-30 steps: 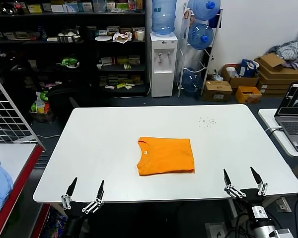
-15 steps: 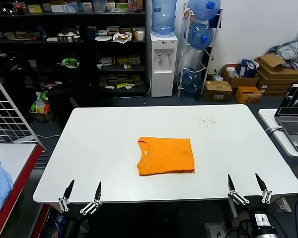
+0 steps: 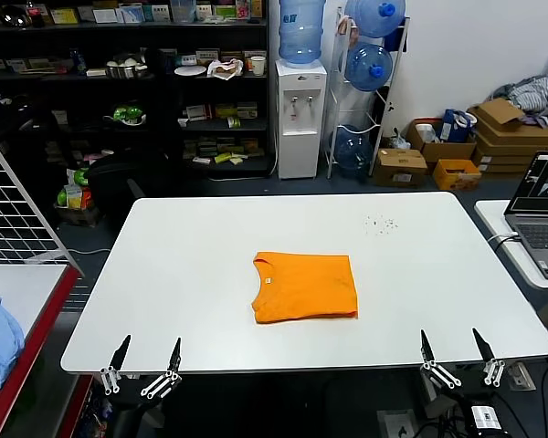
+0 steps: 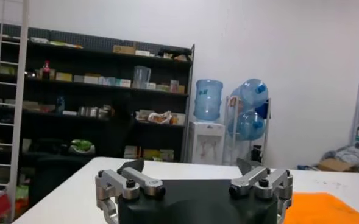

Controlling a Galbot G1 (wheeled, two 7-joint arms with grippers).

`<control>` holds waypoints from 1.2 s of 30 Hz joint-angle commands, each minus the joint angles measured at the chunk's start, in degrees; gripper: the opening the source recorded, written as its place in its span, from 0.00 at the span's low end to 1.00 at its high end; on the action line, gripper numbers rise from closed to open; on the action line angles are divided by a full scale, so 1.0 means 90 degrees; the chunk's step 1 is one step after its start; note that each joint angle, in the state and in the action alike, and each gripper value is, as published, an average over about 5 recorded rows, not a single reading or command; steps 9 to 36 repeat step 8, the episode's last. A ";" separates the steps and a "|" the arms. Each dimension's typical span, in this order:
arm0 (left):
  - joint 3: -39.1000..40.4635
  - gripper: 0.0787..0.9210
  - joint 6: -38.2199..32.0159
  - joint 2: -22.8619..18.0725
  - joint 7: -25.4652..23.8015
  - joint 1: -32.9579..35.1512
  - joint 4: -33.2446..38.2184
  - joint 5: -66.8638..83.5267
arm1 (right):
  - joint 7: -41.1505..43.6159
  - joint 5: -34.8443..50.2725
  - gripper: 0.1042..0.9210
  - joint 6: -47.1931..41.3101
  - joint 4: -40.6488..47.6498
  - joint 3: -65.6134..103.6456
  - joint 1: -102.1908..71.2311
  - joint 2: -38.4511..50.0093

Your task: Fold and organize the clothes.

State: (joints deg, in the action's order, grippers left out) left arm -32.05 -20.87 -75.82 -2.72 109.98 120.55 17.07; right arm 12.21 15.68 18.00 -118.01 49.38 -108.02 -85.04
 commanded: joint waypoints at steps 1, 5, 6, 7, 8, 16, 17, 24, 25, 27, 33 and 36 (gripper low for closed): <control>-0.0021 1.00 0.0586 0.0298 0.0194 0.0696 0.0640 0.0149 | -0.0113 0.0319 1.00 -0.0458 -0.0372 0.0153 -0.0442 0.0142; 0.0042 1.00 0.0866 0.0509 0.0288 0.1168 0.0881 0.0271 | -0.0134 0.0383 1.00 -0.0515 -0.0410 0.0126 -0.0873 0.0243; 0.0048 1.00 0.0904 0.0556 0.0311 0.1274 0.0895 0.0289 | -0.0136 0.0386 1.00 -0.0504 -0.0413 0.0101 -0.0991 0.0254; 0.0051 1.00 0.0920 0.0576 0.0322 0.1322 0.0898 0.0294 | -0.0137 0.0388 1.00 -0.0500 -0.0414 0.0090 -0.1043 0.0258; 0.0051 1.00 0.0923 0.0595 0.0330 0.1366 0.0894 0.0294 | -0.0138 0.0392 1.00 -0.0493 -0.0415 0.0074 -0.1103 0.0262; 0.0051 1.00 0.0923 0.0595 0.0330 0.1366 0.0894 0.0294 | -0.0138 0.0392 1.00 -0.0493 -0.0415 0.0074 -0.1103 0.0262; 0.0051 1.00 0.0923 0.0595 0.0330 0.1366 0.0894 0.0294 | -0.0138 0.0392 1.00 -0.0493 -0.0415 0.0074 -0.1103 0.0262; 0.0051 1.00 0.0923 0.0595 0.0330 0.1366 0.0894 0.0294 | -0.0138 0.0392 1.00 -0.0493 -0.0415 0.0074 -0.1103 0.0262; 0.0051 1.00 0.0923 0.0595 0.0330 0.1366 0.0894 0.0294 | -0.0138 0.0392 1.00 -0.0493 -0.0415 0.0074 -0.1103 0.0262; 0.0051 1.00 0.0923 0.0595 0.0330 0.1366 0.0894 0.0294 | -0.0138 0.0392 1.00 -0.0493 -0.0415 0.0074 -0.1103 0.0262; 0.0051 1.00 0.0923 0.0595 0.0330 0.1366 0.0894 0.0294 | -0.0138 0.0392 1.00 -0.0493 -0.0415 0.0074 -0.1103 0.0262; 0.0051 1.00 0.0923 0.0595 0.0330 0.1366 0.0894 0.0294 | -0.0138 0.0392 1.00 -0.0493 -0.0415 0.0074 -0.1103 0.0262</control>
